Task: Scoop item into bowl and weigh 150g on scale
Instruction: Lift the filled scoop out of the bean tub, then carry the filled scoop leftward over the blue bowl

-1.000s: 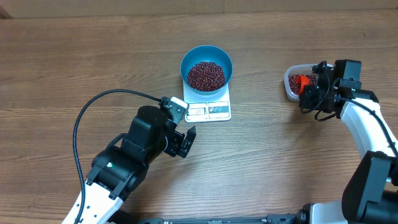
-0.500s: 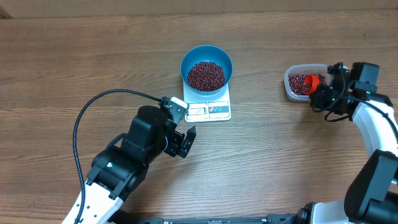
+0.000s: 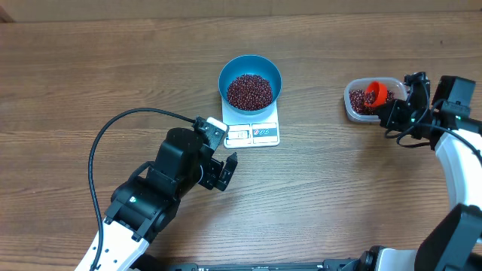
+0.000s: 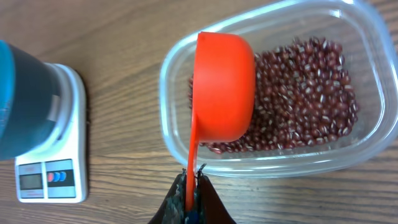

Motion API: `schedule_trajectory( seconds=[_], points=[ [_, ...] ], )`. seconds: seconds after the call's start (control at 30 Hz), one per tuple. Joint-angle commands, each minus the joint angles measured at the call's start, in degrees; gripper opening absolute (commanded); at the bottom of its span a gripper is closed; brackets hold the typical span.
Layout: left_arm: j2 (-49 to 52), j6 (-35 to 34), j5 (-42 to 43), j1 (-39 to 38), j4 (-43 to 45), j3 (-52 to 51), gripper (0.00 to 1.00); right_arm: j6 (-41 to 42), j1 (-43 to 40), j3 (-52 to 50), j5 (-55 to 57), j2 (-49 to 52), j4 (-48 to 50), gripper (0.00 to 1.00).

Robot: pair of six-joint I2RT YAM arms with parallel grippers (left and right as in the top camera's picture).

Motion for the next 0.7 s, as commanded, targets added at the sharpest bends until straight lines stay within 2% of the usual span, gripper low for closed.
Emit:
schedule_trajectory(
  seconds=[0.0,0.17,0.67],
  points=[
    [0.09,-0.96,0.68,-0.33,0.17,0.02,0.99,0.35,-0.22,1.86,-3.1,-3.1,0.35,0.04],
    [0.09,-0.96,0.66,-0.33,0.17,0.02,1.0,0.46,-0.22,1.86,-7.63,-4.26,0.35,0.04],
    [0.09,-0.96,0.68,-0.33,0.17,0.02,0.99,2.16,-0.07,1.86,-31.04,-4.26,0.35,0.04]
  ],
)
